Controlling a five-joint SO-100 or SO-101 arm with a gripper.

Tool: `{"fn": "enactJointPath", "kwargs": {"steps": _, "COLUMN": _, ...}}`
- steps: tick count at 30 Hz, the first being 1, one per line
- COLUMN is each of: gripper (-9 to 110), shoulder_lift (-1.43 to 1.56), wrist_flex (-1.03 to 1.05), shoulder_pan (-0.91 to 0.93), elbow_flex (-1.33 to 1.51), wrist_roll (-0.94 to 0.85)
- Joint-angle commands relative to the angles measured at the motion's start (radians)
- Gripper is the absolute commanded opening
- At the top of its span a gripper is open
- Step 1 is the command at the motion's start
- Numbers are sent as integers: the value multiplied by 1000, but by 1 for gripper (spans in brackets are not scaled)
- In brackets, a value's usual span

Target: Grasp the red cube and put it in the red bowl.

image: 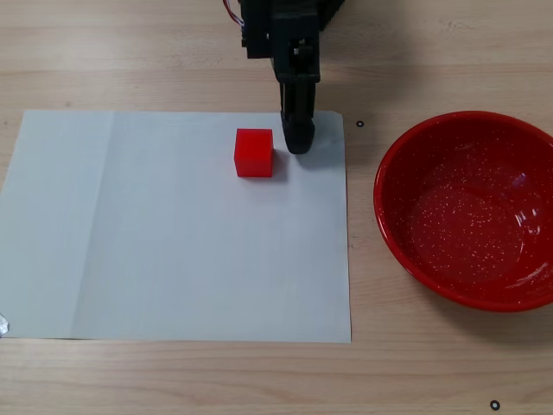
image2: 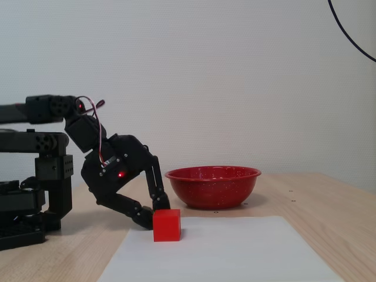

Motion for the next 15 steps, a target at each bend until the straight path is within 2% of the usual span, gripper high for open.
{"fn": "enactJointPath", "kwargs": {"steps": 1, "gripper": 0, "shoulder_lift": -55, "wrist_flex": 23, "shoulder_pan": -9, "elbow_flex": -141, "wrist_roll": 17}}
{"fn": "enactJointPath", "kwargs": {"steps": 9, "gripper": 0, "shoulder_lift": -290, "wrist_flex": 123, "shoulder_pan": -41, "elbow_flex": -443, "wrist_roll": 15}}
{"fn": "enactJointPath", "kwargs": {"steps": 15, "gripper": 0, "shoulder_lift": -434, "wrist_flex": 218, "shoulder_pan": -64, "elbow_flex": -660, "wrist_roll": 83}}
